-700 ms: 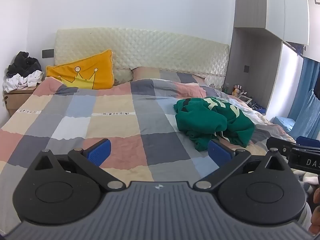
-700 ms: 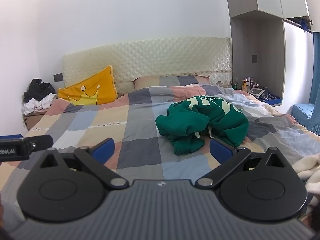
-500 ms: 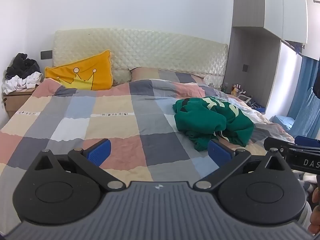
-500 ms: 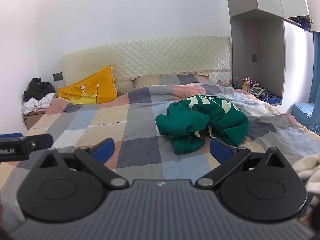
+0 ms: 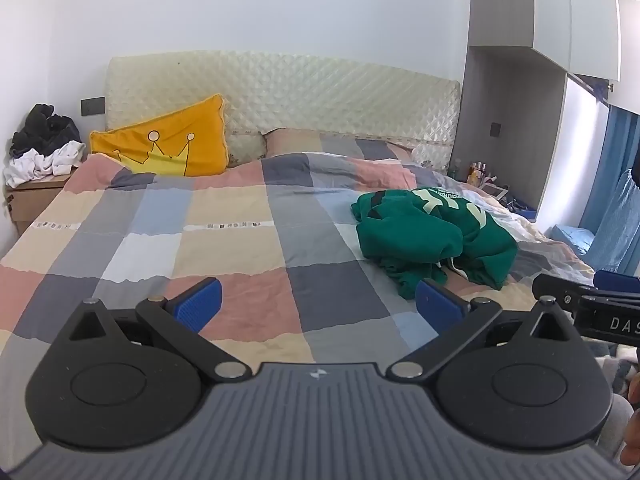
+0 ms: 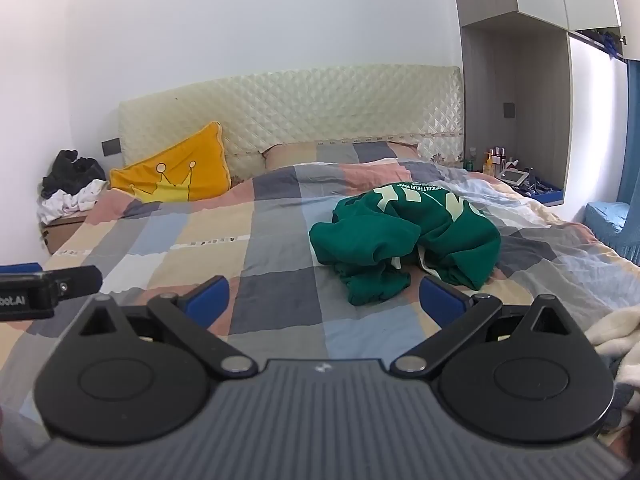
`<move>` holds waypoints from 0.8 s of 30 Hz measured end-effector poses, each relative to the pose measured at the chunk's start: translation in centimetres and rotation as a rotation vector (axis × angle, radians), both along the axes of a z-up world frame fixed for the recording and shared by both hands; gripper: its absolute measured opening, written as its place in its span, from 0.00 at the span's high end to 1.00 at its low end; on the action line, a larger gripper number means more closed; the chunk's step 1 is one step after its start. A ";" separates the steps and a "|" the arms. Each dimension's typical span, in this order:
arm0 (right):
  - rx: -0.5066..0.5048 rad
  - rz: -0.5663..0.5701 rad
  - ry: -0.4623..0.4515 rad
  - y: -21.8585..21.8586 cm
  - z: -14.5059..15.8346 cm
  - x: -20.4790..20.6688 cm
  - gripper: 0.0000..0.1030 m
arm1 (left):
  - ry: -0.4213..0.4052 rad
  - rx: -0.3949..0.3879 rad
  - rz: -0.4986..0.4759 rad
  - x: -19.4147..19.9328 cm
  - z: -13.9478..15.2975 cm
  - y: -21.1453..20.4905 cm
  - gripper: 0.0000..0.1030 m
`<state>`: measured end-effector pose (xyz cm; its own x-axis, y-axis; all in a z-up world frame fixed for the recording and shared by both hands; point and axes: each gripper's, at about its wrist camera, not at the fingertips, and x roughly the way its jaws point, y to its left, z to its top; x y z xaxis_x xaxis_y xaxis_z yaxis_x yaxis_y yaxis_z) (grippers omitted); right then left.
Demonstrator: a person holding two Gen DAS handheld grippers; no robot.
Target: Fold large clothes
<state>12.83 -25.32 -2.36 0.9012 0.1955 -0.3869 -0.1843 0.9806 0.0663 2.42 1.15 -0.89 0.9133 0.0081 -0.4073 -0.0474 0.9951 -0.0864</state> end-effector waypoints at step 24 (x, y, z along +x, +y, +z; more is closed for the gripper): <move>-0.014 -0.010 0.013 0.8 -0.2 0.2 0.00 | 0.005 -0.001 0.008 0.7 -0.5 1.3 0.00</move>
<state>13.07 -24.49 -2.53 0.8980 0.1810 -0.4010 -0.1739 0.9833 0.0545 3.12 2.42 -1.36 0.9112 0.0150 -0.4117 -0.0556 0.9947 -0.0868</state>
